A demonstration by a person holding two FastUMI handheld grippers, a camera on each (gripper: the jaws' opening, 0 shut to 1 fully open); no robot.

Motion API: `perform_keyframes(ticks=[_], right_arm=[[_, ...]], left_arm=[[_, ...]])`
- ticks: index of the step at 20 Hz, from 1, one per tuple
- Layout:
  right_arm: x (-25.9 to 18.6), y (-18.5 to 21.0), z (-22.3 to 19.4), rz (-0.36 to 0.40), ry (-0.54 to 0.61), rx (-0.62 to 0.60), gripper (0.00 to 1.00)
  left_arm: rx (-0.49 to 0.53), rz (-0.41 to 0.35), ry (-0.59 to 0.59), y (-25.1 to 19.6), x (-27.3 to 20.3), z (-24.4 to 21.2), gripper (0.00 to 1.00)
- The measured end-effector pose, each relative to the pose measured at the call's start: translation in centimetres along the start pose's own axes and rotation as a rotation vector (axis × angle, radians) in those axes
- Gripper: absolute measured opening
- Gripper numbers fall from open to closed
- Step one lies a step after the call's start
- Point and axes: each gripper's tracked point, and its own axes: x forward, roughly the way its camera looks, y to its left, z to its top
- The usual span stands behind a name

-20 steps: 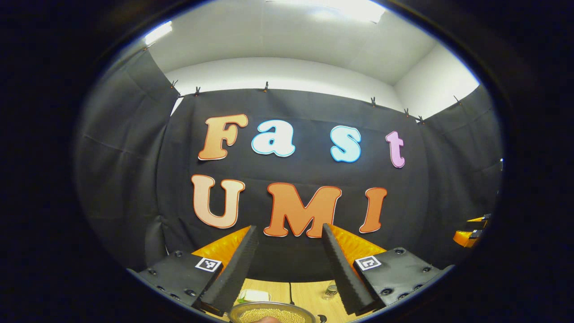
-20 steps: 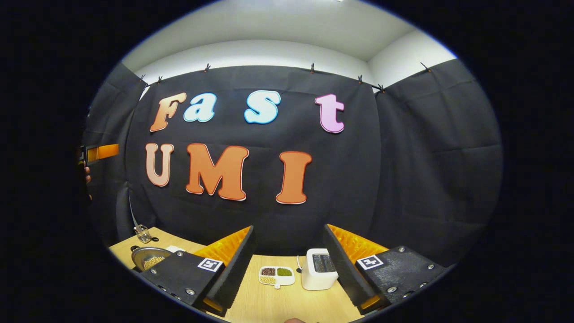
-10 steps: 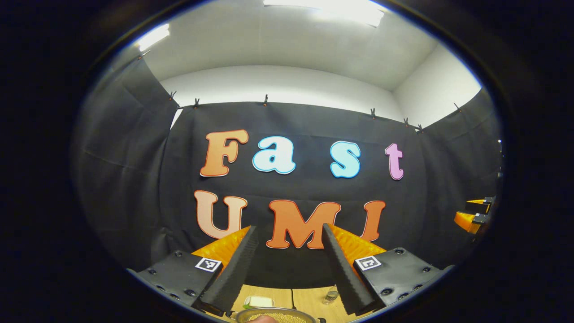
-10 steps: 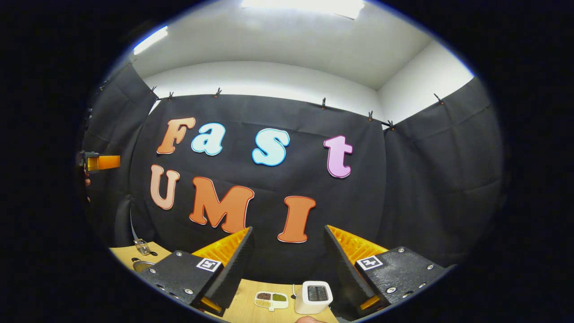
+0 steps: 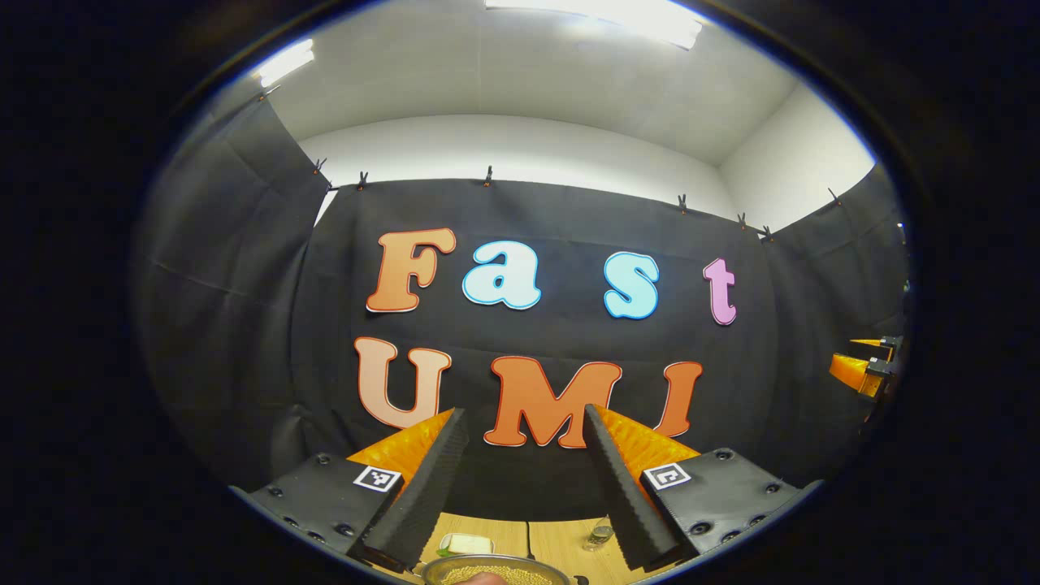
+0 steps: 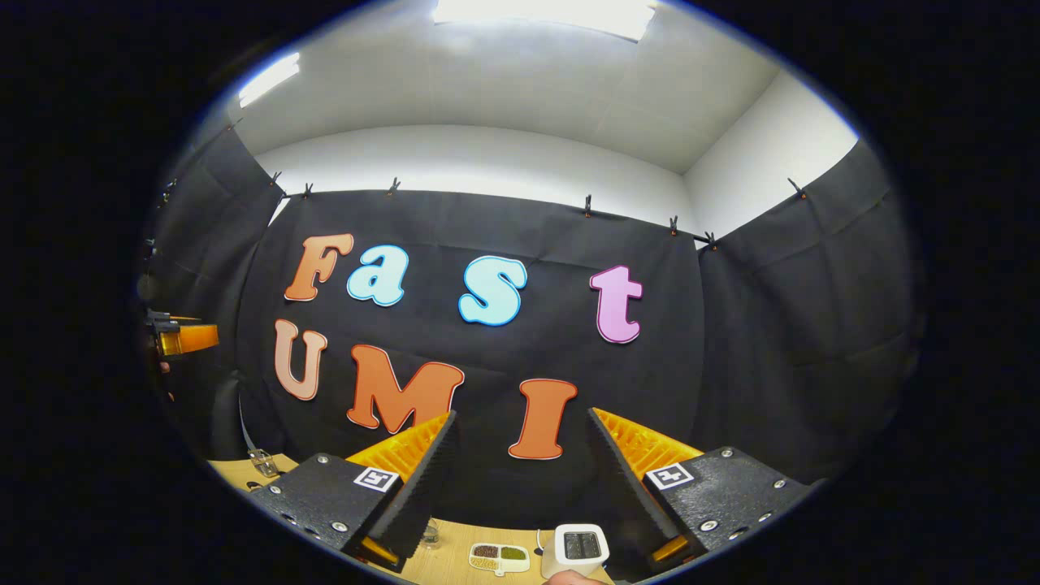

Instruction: First push the handle of the pot to place it horizontally, then grasp the pot with both hands and set it on the induction cooktop.

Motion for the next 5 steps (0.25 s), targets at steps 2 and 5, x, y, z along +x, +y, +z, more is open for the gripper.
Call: perform_keyframes(ticks=[2, 5], right_arm=[[0.13, -0.24, 0.19, -0.007, -0.014, -0.004, 0.95], [0.47, -0.06, 0.39, -0.007, -0.016, -0.006, 0.95]], left_arm=[[-0.011, 0.001, 0.005, 0.16, 0.17, -0.42, 0.93], [0.004, -0.001, 0.000, 0.05, 0.43, -0.56, 0.93]])
